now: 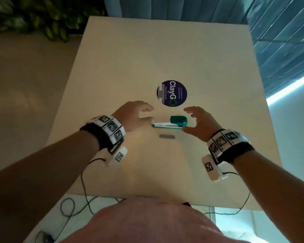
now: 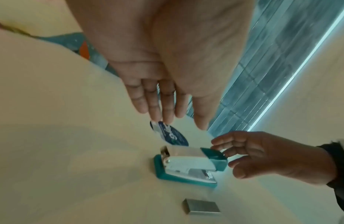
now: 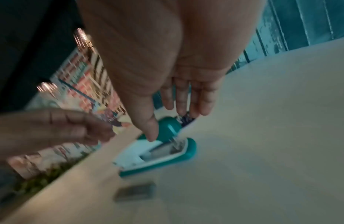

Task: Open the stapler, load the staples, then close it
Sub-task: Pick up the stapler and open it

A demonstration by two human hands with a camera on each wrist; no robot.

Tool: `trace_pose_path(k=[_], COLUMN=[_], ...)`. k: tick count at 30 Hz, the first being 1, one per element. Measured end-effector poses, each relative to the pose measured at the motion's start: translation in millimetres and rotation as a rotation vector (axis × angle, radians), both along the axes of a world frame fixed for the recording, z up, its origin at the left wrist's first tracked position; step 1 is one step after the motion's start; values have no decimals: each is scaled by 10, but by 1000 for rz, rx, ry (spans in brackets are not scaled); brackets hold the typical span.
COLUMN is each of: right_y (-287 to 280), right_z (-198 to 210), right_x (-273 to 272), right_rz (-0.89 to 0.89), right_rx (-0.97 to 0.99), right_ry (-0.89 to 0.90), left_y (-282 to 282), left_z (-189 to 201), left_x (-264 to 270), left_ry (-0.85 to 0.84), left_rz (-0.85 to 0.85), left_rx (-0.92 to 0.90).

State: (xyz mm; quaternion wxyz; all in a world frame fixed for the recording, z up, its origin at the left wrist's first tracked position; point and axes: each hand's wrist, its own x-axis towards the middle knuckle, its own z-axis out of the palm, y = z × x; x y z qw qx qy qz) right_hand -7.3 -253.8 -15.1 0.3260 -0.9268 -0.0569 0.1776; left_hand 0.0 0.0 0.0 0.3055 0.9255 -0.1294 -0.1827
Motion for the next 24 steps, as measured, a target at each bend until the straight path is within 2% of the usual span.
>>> trace_pose_path(k=[5, 12, 19, 24], right_y=[98, 35, 3, -19], right_z=[-158, -266, -306, -335], right_x=[181, 237, 242, 259], right_rz=[56, 50, 63, 66], right_rx=[-162, -125, -101, -87], right_ry=[88, 67, 55, 35], left_y=[-449, -744, -897, -717], left_z=[-176, -249, -264, -123], left_x=[216, 251, 301, 297], left_ry=[78, -18, -66, -109], left_rz=[-80, -260, -314, -261], left_rx=[19, 90, 113, -31])
